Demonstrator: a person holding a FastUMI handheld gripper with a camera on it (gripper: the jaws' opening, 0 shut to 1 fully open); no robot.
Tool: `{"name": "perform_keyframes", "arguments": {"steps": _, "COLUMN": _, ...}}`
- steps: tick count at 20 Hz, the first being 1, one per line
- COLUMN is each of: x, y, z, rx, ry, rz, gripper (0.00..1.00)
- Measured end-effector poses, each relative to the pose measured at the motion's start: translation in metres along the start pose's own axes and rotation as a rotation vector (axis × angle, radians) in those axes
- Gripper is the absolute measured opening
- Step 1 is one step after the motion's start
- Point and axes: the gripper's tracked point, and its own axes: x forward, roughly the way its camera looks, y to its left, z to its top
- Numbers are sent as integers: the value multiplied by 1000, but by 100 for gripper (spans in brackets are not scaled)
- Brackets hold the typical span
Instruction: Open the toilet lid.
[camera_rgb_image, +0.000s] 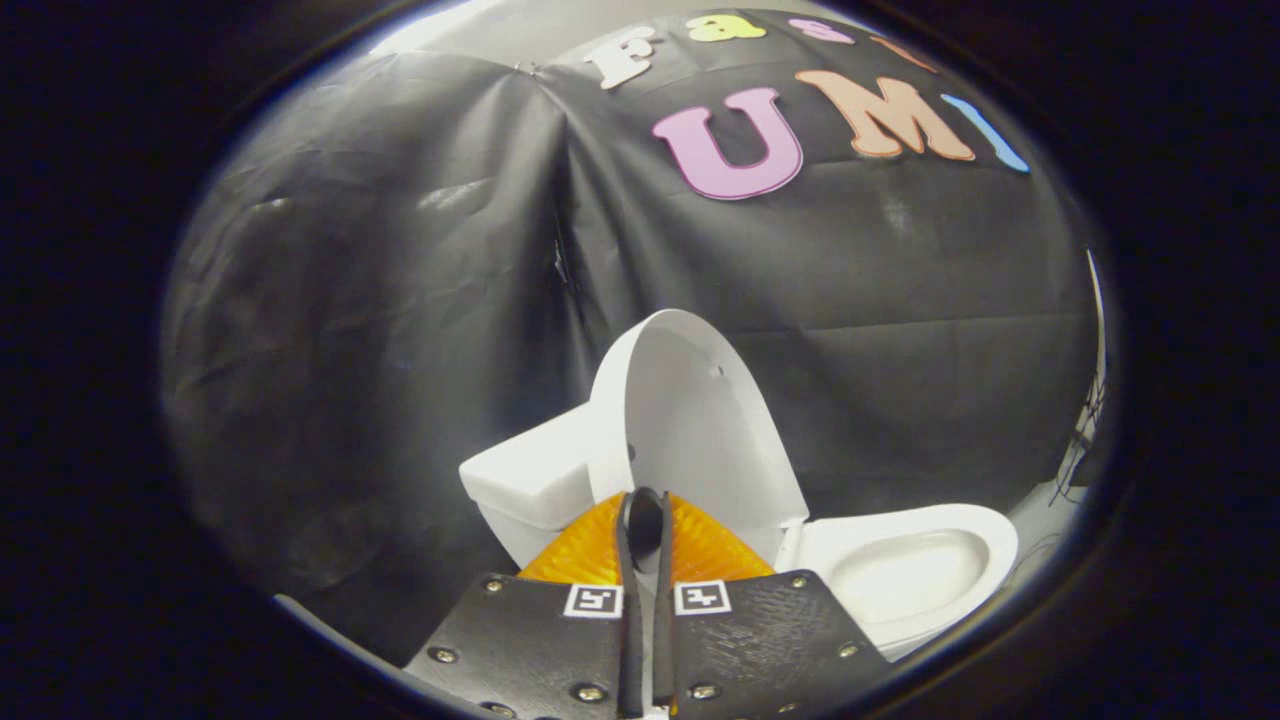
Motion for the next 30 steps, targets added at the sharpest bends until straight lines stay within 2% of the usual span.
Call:
{"name": "perform_keyframes", "arguments": {"steps": 9, "x": 2, "y": -1, "z": 3, "rx": 18, "ry": 1, "rz": 2, "gripper": 5}}
{"name": "perform_keyframes", "arguments": {"steps": 19, "x": 0, "y": -1, "z": 2, "rx": 6, "ry": 6, "rz": 9, "gripper": 12}}
{"name": "perform_keyframes", "arguments": {"steps": 21, "x": -2, "y": 0, "z": 0, "rx": 3, "ry": 23, "rz": 21, "gripper": 14}}
{"name": "perform_keyframes", "arguments": {"steps": 22, "x": -5, "y": -1, "z": 1, "rx": 3, "ry": 18, "rz": 20, "gripper": 19}}
{"name": "perform_keyframes", "arguments": {"steps": 27, "x": -12, "y": -1, "z": 0, "rx": 58, "ry": 56, "rz": 58, "gripper": 25}}
{"name": "perform_keyframes", "arguments": {"steps": 30, "x": -17, "y": -3, "z": -1, "rx": 83, "ry": 76, "rz": 64, "gripper": 35}}
